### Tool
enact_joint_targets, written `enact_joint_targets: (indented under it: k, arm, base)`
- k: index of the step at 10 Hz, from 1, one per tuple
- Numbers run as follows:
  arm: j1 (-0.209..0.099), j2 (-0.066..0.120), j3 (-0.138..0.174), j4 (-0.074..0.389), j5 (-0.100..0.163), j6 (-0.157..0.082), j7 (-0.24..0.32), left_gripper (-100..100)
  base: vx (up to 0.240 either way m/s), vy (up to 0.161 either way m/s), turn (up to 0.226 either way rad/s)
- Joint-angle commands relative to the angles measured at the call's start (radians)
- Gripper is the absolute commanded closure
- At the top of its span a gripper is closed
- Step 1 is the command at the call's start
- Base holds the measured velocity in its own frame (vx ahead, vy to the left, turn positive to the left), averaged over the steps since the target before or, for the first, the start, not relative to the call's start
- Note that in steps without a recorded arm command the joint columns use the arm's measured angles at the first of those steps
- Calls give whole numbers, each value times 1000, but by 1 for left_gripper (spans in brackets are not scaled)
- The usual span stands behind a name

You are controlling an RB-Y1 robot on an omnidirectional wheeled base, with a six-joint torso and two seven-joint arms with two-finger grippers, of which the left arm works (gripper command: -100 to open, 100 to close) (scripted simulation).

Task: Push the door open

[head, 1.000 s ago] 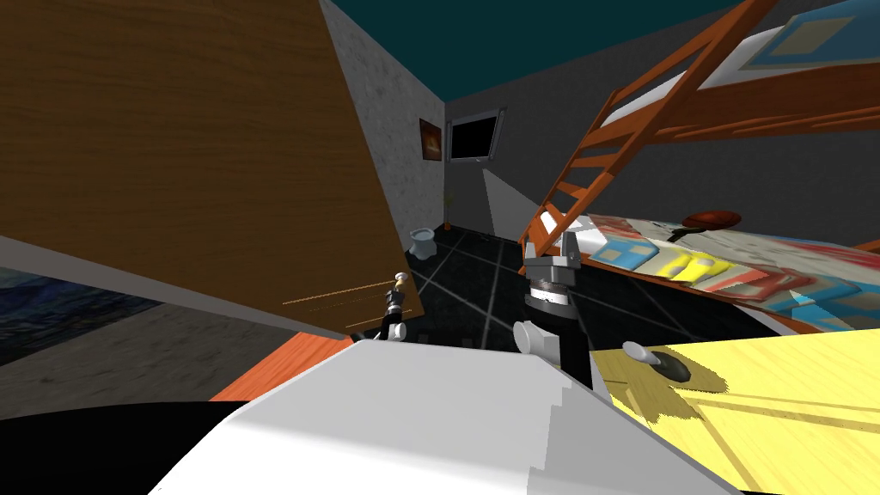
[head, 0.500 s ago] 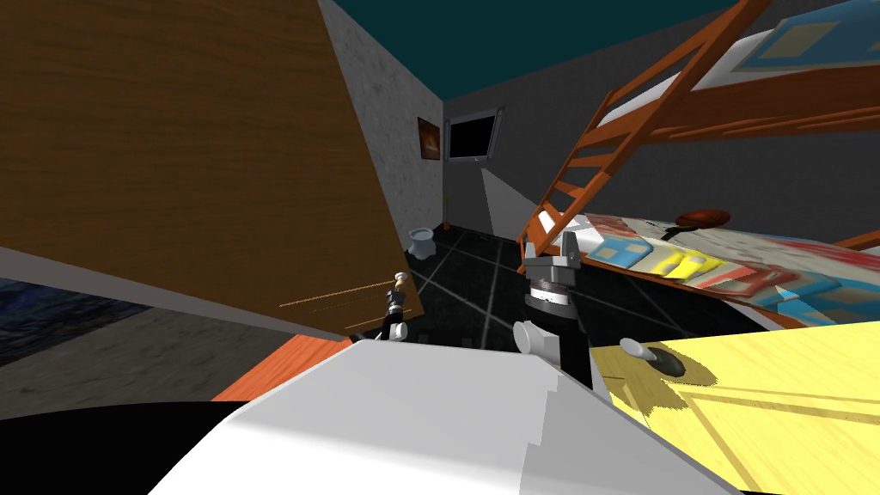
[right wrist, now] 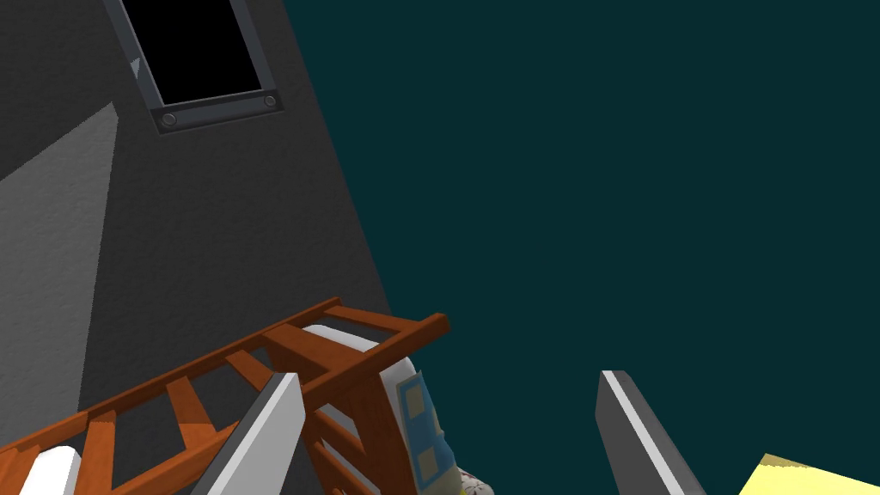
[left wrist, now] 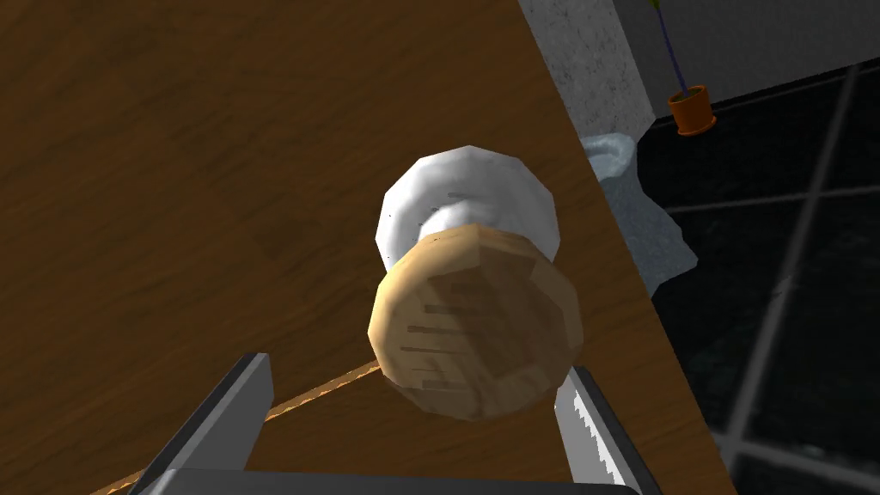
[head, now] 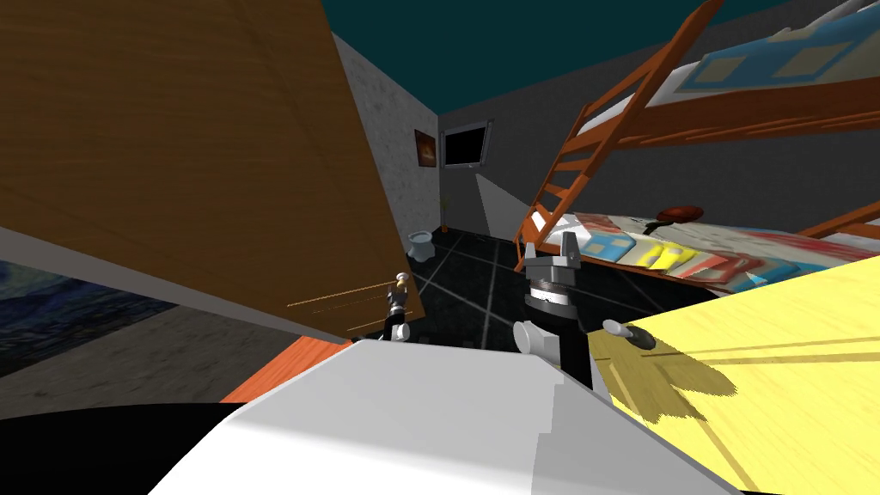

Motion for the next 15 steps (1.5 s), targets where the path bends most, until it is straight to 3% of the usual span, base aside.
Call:
enact_joint_targets:
  k: [1, 6, 13, 14, 15]
  arm:
    - [2, -11, -16, -14, 22, -14, 39, -100]
    - [24, -51, -62, -58, 100, -43, 162, -100]
    - [49, -123, -116, -108, 190, -77, 303, -100]
    - [46, -116, -111, -103, 184, -74, 291, -100]
    - [60, -83, -76, -117, 176, -64, 310, -100]
  base:
    - [-91, 6, -54]
    - [-95, 20, -65]
    - [-84, 15, -54]
    - [-30, 5, -8]
    - [47, 9, -219]
